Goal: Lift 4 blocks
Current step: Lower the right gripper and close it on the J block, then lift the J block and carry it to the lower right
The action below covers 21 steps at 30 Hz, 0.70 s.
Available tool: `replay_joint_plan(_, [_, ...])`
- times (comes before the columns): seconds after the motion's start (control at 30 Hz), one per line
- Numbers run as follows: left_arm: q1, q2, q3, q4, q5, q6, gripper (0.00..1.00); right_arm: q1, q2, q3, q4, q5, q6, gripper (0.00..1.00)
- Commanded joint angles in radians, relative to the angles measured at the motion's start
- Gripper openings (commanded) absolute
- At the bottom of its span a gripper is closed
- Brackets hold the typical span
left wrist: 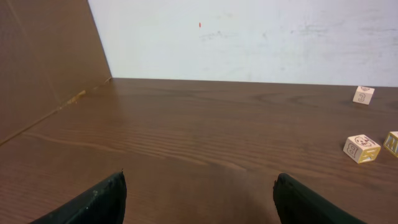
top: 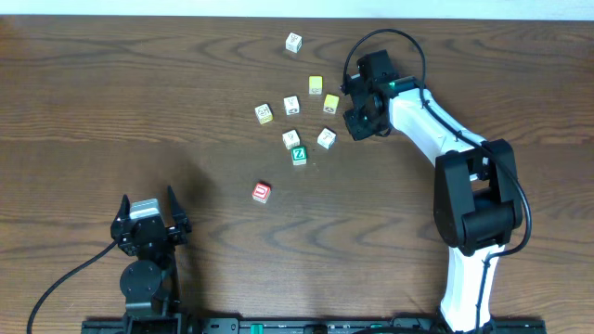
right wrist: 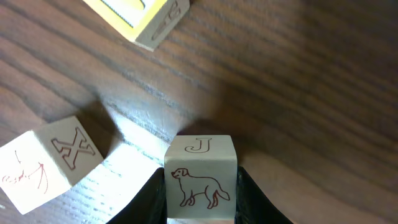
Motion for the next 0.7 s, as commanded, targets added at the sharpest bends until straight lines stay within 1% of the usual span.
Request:
replay_joint_plan(0.0, [0.004, -0.005, -0.021, -0.036, -0.006, 0.014, 0.76, -0.002, -0.036, 0.008, -0.029, -0.002, 0.033, 0.21])
replay_joint_plan(0.07, [0.004, -0.005, -0.021, -0.036, -0.006, 0.014, 0.76, -0.001, -0.077, 0.017, -0.038, -0.002, 0.054, 0.22])
replay_joint_plan(0.1, [0.004, -0.005, -0.021, -0.036, -0.006, 0.014, 0.76, -0.001, -0.102, 0.02, -0.043, -0.002, 0.063, 0.25])
replay_joint_plan(0.17, [0.004, -0.005, -0.021, -0.036, -0.006, 0.014, 0.76, 0.0, -0.167, 0.022, -0.062, -0.002, 0.092, 0.27])
replay_joint_plan(0.3, [0.004, -0.005, -0.021, -0.036, -0.006, 0.014, 0.76, 0.004, -0.304, 0.022, -0.143, -0.001, 0.154, 0.25])
replay_joint_plan(0.4, [0.004, -0.005, -0.021, -0.036, -0.006, 0.014, 0.76, 0.01, -0.39, 0.021, -0.236, -0.001, 0.221, 0.21])
replay_joint_plan(0.43, [0.004, -0.005, -0.021, -0.036, -0.006, 0.014, 0.76, 0.013, -0.414, 0.021, -0.274, 0.002, 0.238, 0.18])
replay_joint_plan(0.53, [0.004, -0.005, -0.021, -0.036, -0.006, 0.014, 0.76, 0.028, -0.467, 0.003, -0.389, 0.071, 0.302, 0.15])
replay_joint_plan(0.6, [0.004, -0.005, -0.021, -0.036, -0.006, 0.014, 0.76, 0.043, -0.496, -0.037, -0.407, 0.101, 0.328, 0.18])
replay_joint_plan(0.67, [0.004, -0.005, -0.021, -0.036, -0.006, 0.014, 0.76, 0.068, -0.522, -0.118, -0.362, 0.1, 0.335, 0.19])
